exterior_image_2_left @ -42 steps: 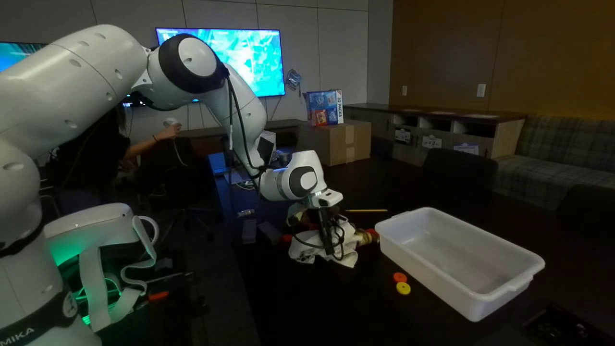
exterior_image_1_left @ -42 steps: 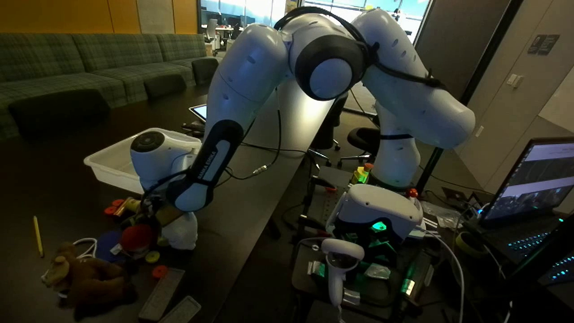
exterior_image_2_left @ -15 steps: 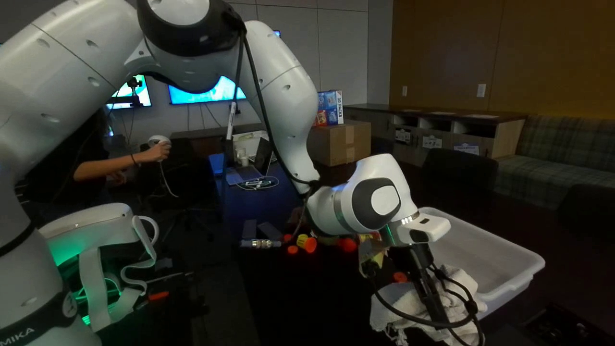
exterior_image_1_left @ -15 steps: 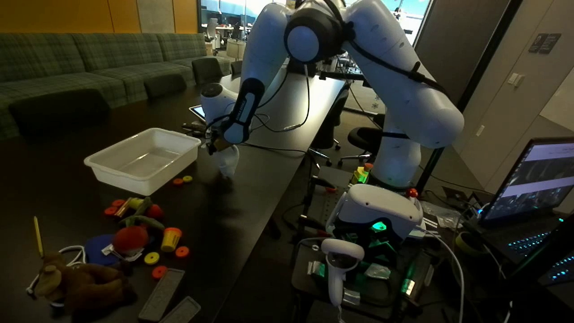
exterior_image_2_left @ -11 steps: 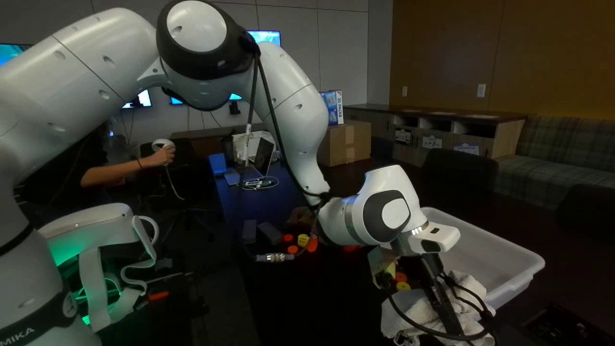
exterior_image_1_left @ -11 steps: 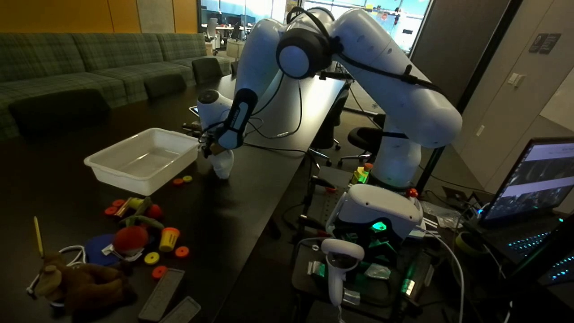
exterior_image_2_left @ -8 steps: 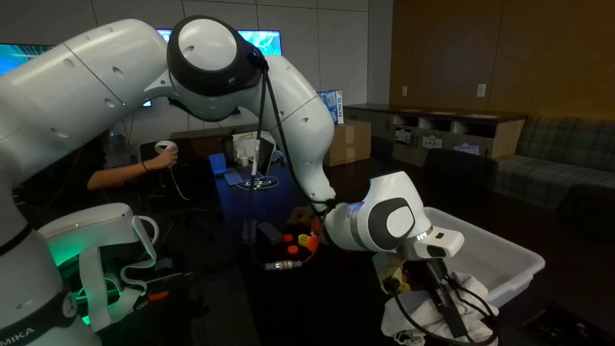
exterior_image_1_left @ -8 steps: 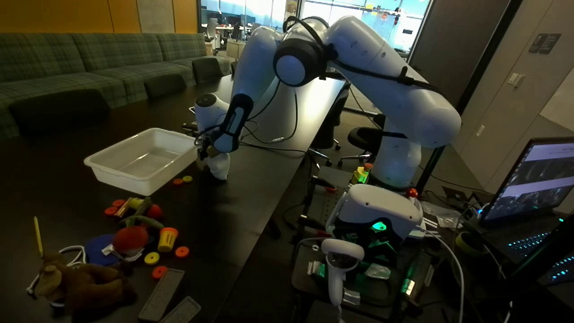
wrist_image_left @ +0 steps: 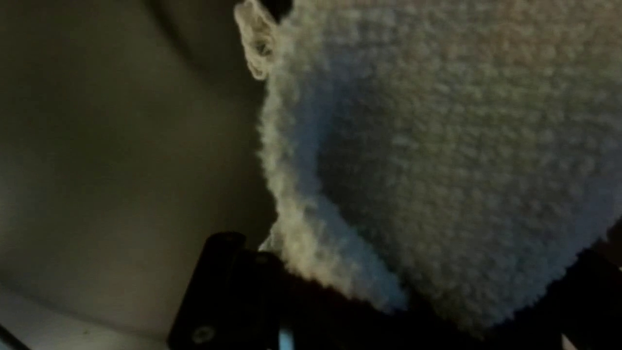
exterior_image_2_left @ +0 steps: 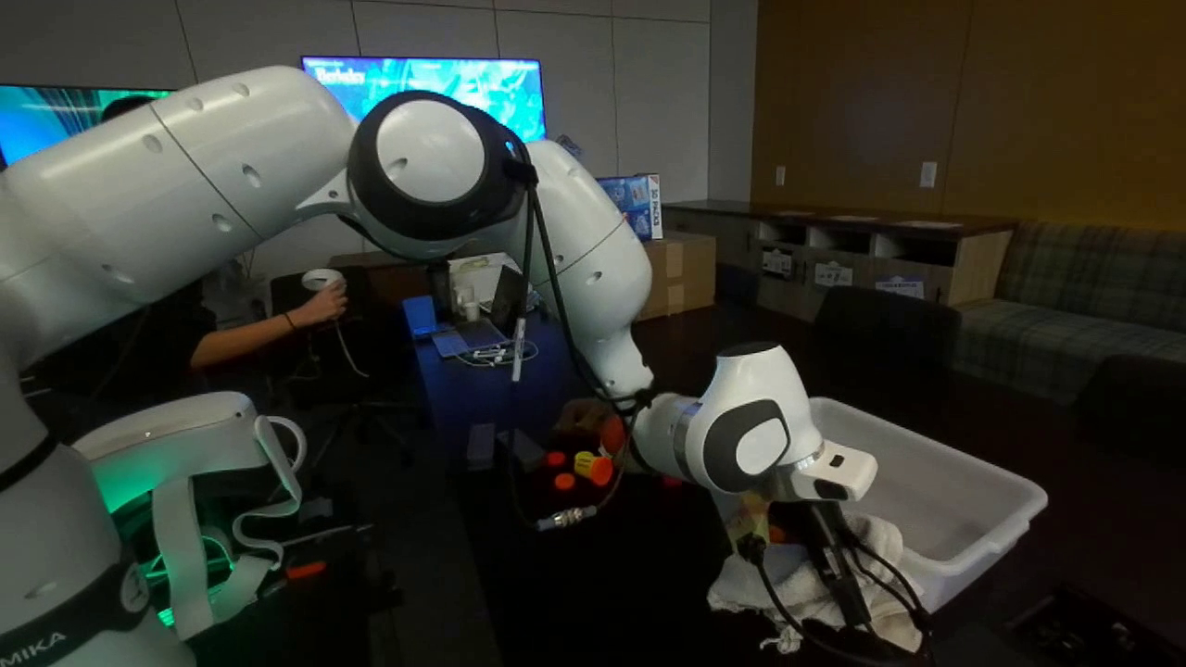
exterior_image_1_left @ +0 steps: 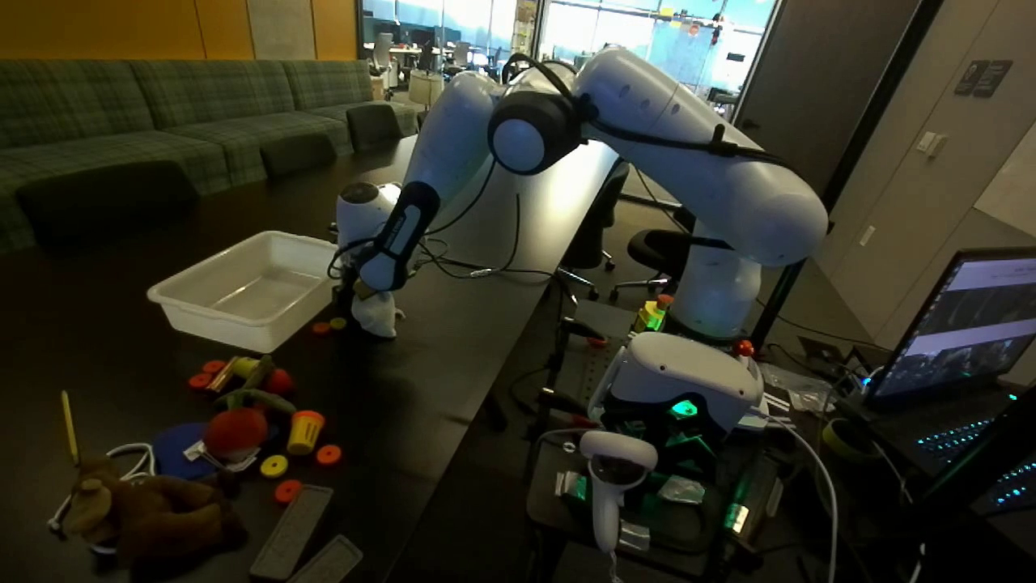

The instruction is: Pick up the cloth and sweep away the items on the table, then put the cloth in the bowl

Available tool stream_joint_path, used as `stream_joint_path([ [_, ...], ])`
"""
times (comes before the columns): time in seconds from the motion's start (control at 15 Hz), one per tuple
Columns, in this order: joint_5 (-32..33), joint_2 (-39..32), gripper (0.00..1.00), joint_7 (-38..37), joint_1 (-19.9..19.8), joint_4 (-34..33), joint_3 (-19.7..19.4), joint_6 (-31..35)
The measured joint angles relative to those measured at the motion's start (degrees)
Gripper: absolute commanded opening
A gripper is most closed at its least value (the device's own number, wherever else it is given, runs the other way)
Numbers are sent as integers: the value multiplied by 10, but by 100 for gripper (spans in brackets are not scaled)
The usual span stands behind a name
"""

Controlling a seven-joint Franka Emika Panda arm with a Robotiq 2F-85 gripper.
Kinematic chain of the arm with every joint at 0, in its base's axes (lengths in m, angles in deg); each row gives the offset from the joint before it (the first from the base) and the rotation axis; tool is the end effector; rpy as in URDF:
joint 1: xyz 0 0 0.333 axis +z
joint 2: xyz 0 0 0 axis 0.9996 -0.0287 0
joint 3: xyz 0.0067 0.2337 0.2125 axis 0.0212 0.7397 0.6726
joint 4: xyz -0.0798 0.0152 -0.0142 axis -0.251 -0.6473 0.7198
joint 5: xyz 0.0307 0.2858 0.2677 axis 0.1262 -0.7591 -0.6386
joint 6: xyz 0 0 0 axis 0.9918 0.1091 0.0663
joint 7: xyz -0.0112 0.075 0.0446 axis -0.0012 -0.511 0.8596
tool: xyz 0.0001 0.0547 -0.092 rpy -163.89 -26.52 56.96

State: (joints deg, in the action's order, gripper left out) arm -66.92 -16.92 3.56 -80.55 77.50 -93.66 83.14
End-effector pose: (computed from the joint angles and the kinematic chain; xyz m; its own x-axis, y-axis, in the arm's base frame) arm 0.6950 -0.0712 0.0350 0.8702 -0.3548 0.3418 -0.4274 -0.8887 0.1657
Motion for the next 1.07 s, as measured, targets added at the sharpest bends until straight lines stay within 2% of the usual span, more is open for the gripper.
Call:
stream_joint_path([
  [0.6,-57,3,6,80,2,-2,92,10],
  [1.07,-71,4,6,87,51,-2,131,18],
])
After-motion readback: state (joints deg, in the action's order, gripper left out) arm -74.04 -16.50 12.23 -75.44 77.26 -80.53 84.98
